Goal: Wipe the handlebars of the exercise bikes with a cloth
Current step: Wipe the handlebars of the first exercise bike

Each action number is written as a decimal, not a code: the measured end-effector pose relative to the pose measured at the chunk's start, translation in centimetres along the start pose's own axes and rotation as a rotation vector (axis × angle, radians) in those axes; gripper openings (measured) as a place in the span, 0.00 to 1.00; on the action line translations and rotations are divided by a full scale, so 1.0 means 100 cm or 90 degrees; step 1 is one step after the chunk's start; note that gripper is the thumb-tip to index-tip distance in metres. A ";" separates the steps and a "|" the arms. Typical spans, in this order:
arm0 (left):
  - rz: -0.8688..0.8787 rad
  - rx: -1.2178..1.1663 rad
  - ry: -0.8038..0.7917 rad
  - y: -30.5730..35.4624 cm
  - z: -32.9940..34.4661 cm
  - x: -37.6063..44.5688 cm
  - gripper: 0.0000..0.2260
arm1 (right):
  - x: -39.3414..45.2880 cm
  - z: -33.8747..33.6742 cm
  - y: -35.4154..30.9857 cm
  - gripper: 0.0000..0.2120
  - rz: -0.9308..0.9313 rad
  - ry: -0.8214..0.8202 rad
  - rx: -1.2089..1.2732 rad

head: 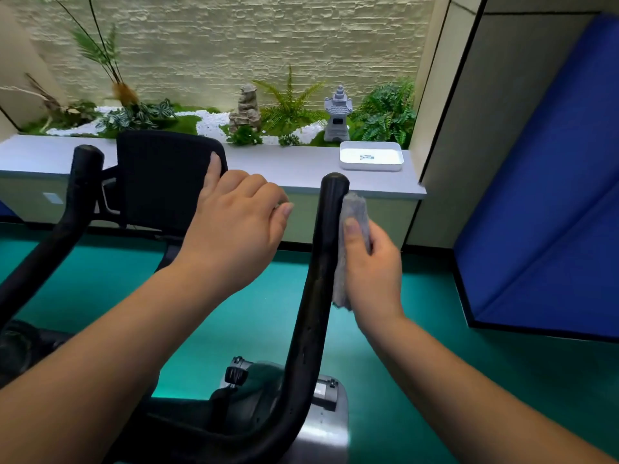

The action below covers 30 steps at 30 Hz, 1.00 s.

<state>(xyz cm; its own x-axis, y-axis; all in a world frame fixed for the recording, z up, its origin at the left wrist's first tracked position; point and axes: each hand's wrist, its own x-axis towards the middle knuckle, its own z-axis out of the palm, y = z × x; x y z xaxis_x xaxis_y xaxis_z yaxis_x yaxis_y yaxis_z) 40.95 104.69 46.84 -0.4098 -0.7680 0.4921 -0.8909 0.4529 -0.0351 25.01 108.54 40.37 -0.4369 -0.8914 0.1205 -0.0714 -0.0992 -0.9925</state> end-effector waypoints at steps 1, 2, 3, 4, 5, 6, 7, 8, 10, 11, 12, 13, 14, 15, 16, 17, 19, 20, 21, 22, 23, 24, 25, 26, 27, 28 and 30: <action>0.005 -0.002 0.003 -0.001 0.000 0.000 0.17 | -0.008 -0.002 0.004 0.13 0.006 -0.006 -0.011; 0.010 -0.005 0.008 -0.002 0.000 0.000 0.17 | -0.010 -0.003 0.005 0.13 0.006 -0.007 -0.018; 0.015 -0.008 0.012 -0.002 0.000 -0.001 0.18 | -0.008 -0.003 0.000 0.14 0.000 -0.004 -0.023; 0.019 -0.012 0.013 -0.003 -0.001 -0.001 0.18 | -0.002 -0.003 -0.007 0.14 -0.006 0.003 -0.026; 0.023 -0.016 0.013 -0.005 -0.001 -0.001 0.18 | 0.006 -0.002 -0.016 0.13 -0.009 0.008 -0.022; 0.028 -0.020 0.012 -0.006 -0.001 -0.001 0.19 | 0.015 -0.002 -0.026 0.12 -0.013 0.010 -0.015; 0.035 -0.024 0.009 -0.007 -0.002 -0.001 0.19 | 0.022 -0.001 -0.034 0.12 -0.023 0.010 -0.013; 0.042 -0.031 0.006 -0.008 -0.003 -0.001 0.19 | 0.026 -0.001 -0.037 0.11 -0.040 0.012 -0.023; 0.056 -0.063 0.002 -0.013 -0.005 -0.002 0.21 | 0.022 -0.001 -0.035 0.07 -0.073 0.016 -0.073; 0.058 -0.085 0.003 -0.016 -0.007 -0.002 0.22 | 0.016 -0.003 -0.032 0.04 -0.089 0.015 -0.099; 0.063 -0.101 0.004 -0.019 -0.009 -0.003 0.22 | 0.010 -0.006 -0.031 0.07 -0.112 0.017 -0.131; 0.074 -0.105 0.004 -0.022 -0.012 -0.003 0.22 | 0.007 -0.009 -0.032 0.12 -0.145 0.016 -0.163; 0.094 -0.094 0.005 -0.026 -0.015 -0.003 0.22 | 0.009 -0.012 -0.036 0.16 -0.189 0.013 -0.201; 0.118 -0.072 0.006 -0.029 -0.017 -0.003 0.22 | 0.013 -0.015 -0.041 0.18 -0.239 0.005 -0.250; 0.137 -0.050 0.006 -0.031 -0.020 -0.002 0.21 | 0.018 -0.016 -0.048 0.20 -0.287 -0.008 -0.309; 0.150 -0.033 0.006 -0.034 -0.022 0.000 0.21 | 0.025 -0.016 -0.056 0.20 -0.332 -0.021 -0.374; 0.164 -0.017 0.003 -0.039 -0.025 0.005 0.23 | 0.036 -0.013 -0.072 0.20 -0.401 -0.058 -0.509; 0.167 -0.014 -0.002 -0.040 -0.025 0.006 0.24 | 0.038 -0.011 -0.079 0.19 -0.421 -0.079 -0.570; 0.168 -0.015 -0.007 -0.041 -0.025 0.007 0.25 | 0.038 -0.009 -0.083 0.18 -0.434 -0.100 -0.624; 0.167 -0.019 -0.009 -0.042 -0.024 0.008 0.25 | 0.036 -0.007 -0.085 0.18 -0.444 -0.123 -0.668; 0.165 -0.026 -0.008 -0.043 -0.022 0.008 0.26 | 0.031 -0.006 -0.084 0.17 -0.457 -0.144 -0.698; 0.163 -0.036 -0.005 -0.043 -0.021 0.007 0.26 | 0.024 -0.006 -0.082 0.16 -0.471 -0.165 -0.719; 0.162 -0.046 0.000 -0.043 -0.019 0.007 0.26 | 0.018 -0.005 -0.079 0.16 -0.481 -0.180 -0.730; 0.163 -0.055 0.005 -0.043 -0.018 0.006 0.26 | 0.014 -0.005 -0.078 0.16 -0.486 -0.187 -0.735; 0.165 -0.061 0.008 -0.043 -0.017 0.006 0.26 | 0.014 -0.003 -0.079 0.16 -0.487 -0.181 -0.736; 0.168 -0.065 0.009 -0.044 -0.017 0.006 0.26 | 0.016 0.000 -0.084 0.16 -0.483 -0.167 -0.738; 0.172 -0.068 0.013 -0.046 -0.017 0.005 0.26 | 0.025 0.010 -0.094 0.15 -0.468 -0.130 -0.777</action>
<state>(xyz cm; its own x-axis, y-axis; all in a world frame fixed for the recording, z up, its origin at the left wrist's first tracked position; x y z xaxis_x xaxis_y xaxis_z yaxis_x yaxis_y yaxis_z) 45.20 102.92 48.71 -0.6240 -0.6045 0.4952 -0.7240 0.6857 -0.0751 25.46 106.77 50.01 0.1616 -0.8628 0.4790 -0.9749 -0.2150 -0.0584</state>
